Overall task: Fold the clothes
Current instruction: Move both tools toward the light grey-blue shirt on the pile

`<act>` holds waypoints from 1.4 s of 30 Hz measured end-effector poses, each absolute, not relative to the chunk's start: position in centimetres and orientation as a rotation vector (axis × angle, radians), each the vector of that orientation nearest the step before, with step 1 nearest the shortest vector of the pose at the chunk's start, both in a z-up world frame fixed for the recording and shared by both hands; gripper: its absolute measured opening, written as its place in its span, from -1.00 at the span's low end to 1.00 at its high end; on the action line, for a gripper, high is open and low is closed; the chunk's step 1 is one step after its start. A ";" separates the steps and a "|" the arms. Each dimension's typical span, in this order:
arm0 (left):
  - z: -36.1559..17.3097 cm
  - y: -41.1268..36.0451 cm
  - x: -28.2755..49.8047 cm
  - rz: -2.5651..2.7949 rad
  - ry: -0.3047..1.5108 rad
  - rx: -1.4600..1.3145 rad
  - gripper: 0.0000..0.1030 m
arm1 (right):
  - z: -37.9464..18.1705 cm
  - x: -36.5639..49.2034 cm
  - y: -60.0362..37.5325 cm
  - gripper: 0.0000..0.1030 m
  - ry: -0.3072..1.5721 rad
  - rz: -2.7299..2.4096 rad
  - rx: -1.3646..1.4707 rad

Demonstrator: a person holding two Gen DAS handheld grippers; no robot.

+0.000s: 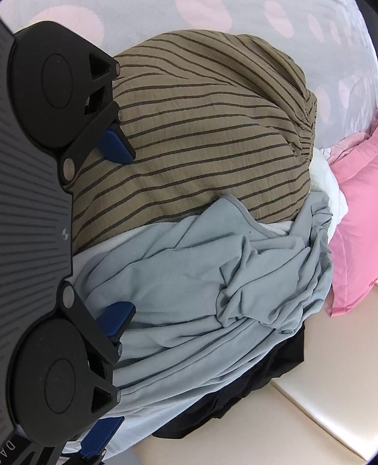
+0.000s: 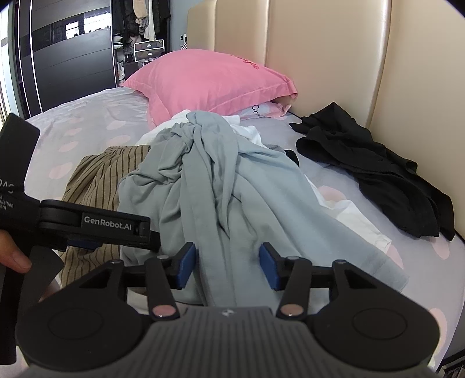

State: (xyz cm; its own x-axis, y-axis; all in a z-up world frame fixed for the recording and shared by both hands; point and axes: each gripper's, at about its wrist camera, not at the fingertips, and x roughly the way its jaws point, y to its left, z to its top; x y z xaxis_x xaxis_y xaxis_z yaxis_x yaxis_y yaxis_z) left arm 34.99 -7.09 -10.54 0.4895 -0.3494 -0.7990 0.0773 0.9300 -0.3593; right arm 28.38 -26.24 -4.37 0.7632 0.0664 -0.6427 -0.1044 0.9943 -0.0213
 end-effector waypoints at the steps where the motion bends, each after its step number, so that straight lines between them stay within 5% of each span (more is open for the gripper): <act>1: -10.6 -7.0 34.9 -0.267 1.023 -0.298 1.00 | -4.4 28.4 -26.2 0.06 0.696 0.094 -0.055; 9: -9.7 -7.7 35.4 -0.267 1.006 -0.219 1.00 | -4.4 28.3 -26.3 0.11 0.688 0.103 -0.048; 13: -7.3 -8.5 34.3 -0.290 0.877 -0.147 0.70 | -4.1 28.3 -26.7 -0.04 0.683 0.092 -0.023; 21: -8.3 -8.3 36.1 -0.366 0.956 -0.288 0.32 | -4.0 28.1 -27.1 -0.52 0.647 0.076 -0.028; 26: -7.1 -8.1 34.7 -0.357 0.896 -0.247 -0.29 | -2.9 27.6 -27.3 -0.78 0.611 0.067 -0.031; 31: -4.5 -7.5 33.6 -0.351 0.855 -0.211 -0.51 | -1.0 26.3 -26.8 -0.80 0.532 0.054 -0.060; 33: -3.0 -7.2 32.9 -0.328 0.830 -0.162 -0.91 | 0.1 25.8 -26.6 -0.86 0.507 0.062 -0.052; 42: 2.2 -2.1 30.0 -0.304 0.825 -0.170 -0.97 | 5.1 22.4 -24.3 -0.96 0.411 0.122 -0.031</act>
